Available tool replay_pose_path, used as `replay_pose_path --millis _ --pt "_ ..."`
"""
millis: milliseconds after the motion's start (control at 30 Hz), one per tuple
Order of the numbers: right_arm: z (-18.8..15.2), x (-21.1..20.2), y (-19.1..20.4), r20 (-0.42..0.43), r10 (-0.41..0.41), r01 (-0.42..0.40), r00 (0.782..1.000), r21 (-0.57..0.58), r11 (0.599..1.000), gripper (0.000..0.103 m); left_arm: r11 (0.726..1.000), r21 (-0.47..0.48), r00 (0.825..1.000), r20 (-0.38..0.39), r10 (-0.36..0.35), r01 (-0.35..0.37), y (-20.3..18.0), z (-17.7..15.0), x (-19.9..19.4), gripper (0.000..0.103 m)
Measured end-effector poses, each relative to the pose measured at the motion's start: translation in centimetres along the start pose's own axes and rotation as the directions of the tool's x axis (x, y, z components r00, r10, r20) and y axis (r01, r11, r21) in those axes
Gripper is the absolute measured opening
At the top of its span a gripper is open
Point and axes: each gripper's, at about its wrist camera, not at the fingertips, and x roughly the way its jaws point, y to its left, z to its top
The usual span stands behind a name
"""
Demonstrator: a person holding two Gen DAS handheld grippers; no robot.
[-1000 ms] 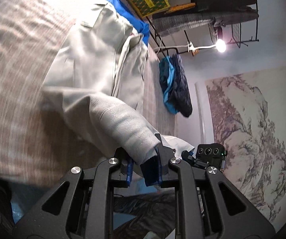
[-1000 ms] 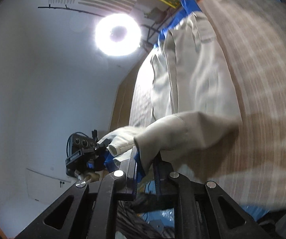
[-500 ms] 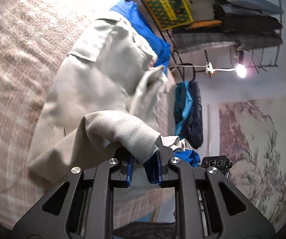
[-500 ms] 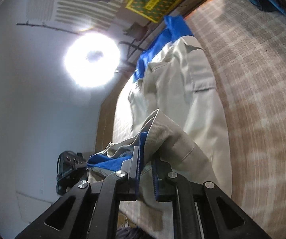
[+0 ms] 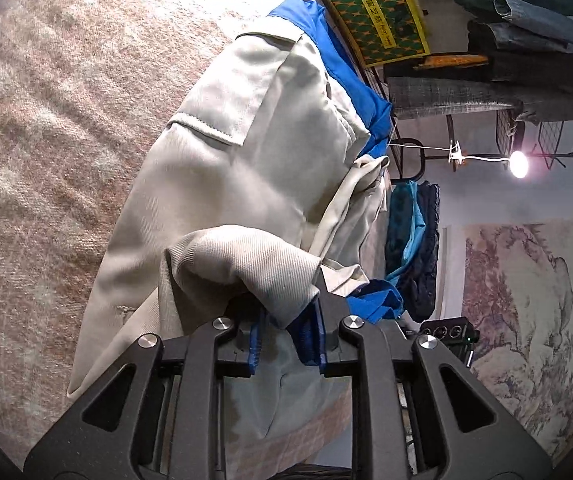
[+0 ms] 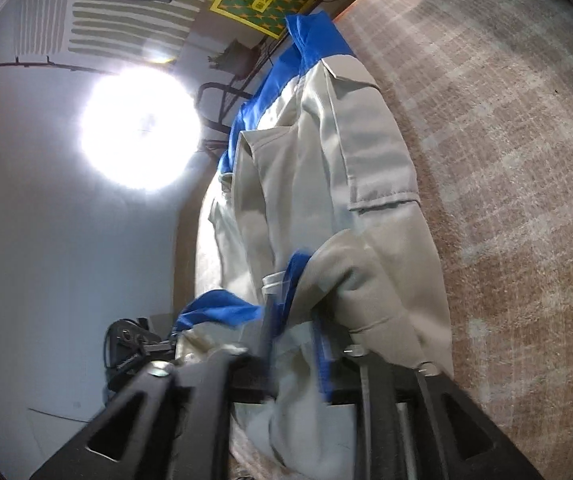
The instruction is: Fold large clothes
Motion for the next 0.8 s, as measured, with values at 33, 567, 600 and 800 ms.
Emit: replay_pose_path --millis 33,567,600,800 --pt "-0.1 -0.5 0.1 0.016 0.005 -0.005 1.000 -0.003 1.000 0.040 1.000 0.004 1.000 0.004 -0.003 0.003 -0.2 0.0 -0.1 0.025" --pt "-5.3 -3.2 7.0 0.025 -0.037 0.044 0.999 -0.464 0.885 0.028 0.982 0.158 0.977 0.200 0.071 -0.104 -0.6 -0.3 -6.1 0.059" --pt "-6.3 -2.5 7.8 -0.003 -0.039 0.032 0.999 -0.513 0.858 0.026 0.981 0.156 0.976 0.200 0.085 -0.118 -0.6 -0.4 -5.9 0.059" --pt "-9.4 3.2 10.7 -0.009 -0.188 0.128 0.982 -0.700 0.703 0.025 0.961 0.236 0.976 0.196 0.095 -0.141 -1.7 -2.3 -5.1 0.050"
